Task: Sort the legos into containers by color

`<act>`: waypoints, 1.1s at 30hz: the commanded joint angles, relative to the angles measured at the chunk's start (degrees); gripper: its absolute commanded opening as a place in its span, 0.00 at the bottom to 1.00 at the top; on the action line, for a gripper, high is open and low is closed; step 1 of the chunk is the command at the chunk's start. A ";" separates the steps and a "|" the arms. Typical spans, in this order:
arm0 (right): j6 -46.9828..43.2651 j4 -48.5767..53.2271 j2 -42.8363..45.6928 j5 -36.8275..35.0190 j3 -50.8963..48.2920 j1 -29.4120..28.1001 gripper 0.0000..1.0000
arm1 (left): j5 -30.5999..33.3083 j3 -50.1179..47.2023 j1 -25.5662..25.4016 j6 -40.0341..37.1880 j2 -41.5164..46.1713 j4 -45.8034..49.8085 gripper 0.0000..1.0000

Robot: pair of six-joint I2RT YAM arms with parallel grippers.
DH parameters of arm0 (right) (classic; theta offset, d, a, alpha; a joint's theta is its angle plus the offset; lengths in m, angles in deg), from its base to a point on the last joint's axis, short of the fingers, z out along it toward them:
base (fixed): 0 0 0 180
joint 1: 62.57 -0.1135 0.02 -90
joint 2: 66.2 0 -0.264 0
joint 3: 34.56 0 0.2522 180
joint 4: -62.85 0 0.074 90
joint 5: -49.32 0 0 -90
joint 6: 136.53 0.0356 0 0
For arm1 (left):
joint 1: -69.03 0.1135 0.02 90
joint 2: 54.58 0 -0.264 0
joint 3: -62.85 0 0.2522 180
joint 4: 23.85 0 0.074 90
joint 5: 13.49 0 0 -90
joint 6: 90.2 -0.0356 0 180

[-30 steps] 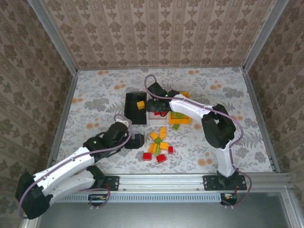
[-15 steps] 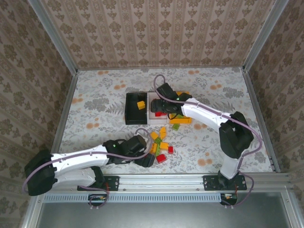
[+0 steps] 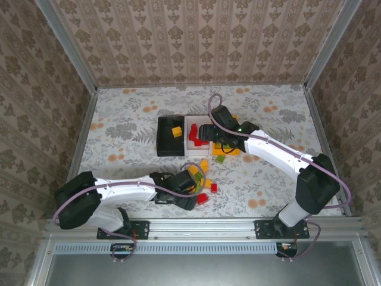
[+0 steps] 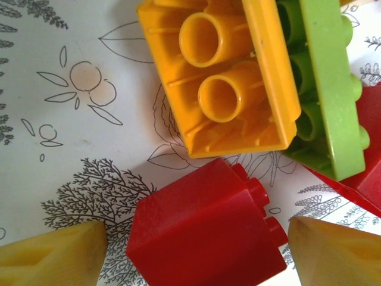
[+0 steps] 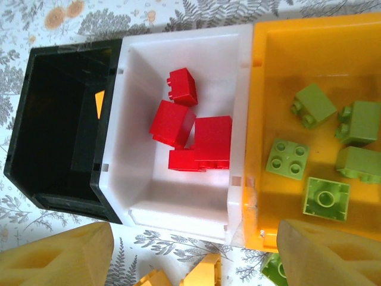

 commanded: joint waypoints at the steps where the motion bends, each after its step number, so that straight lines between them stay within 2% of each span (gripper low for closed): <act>1: 0.75 -0.73 2.34 -1.28 -1.65 0.61 0.74 | 0.27 1.78 -0.41 -2.92 -2.10 -2.28 0.75; 6: 0.96 -0.42 3.12 -1.41 -2.56 1.15 0.75 | 1.33 1.57 -0.41 -3.59 -1.85 -2.31 0.56; 9: 1.18 -0.71 3.47 -1.25 -3.10 1.33 0.74 | 1.89 1.46 -0.41 -3.48 -0.77 -1.80 0.50; 14: 1.45 -0.78 4.27 -1.07 -3.80 1.42 0.74 | 4.76 1.33 -0.16 -2.34 4.08 1.63 0.44; 18: 2.21 -1.21 5.87 -0.65 -5.35 1.49 0.74 | 8.55 2.40 2.30 -2.26 11.37 6.07 0.42; 22: 3.14 -1.41 7.71 0.05 -7.54 1.51 0.74 | 11.22 5.43 8.80 -5.97 16.48 7.61 0.42; 25: 3.64 -1.32 9.14 0.09 -9.39 1.51 0.74 | 10.92 8.05 17.61 -9.02 16.41 4.78 0.42; 27: 3.91 -1.06 10.55 -0.22 -10.77 1.51 0.74 | 9.49 9.68 23.51 -10.31 14.51 0.70 0.41; 29: 4.08 -0.78 11.74 -0.45 -11.91 1.49 0.74 | 8.74 11.90 27.34 -11.32 11.23 -3.18 0.41; 33: 4.35 0.33 13.55 -0.69 -13.79 1.59 0.74 | 8.05 19.18 31.18 -13.18 1.49 -6.28 0.41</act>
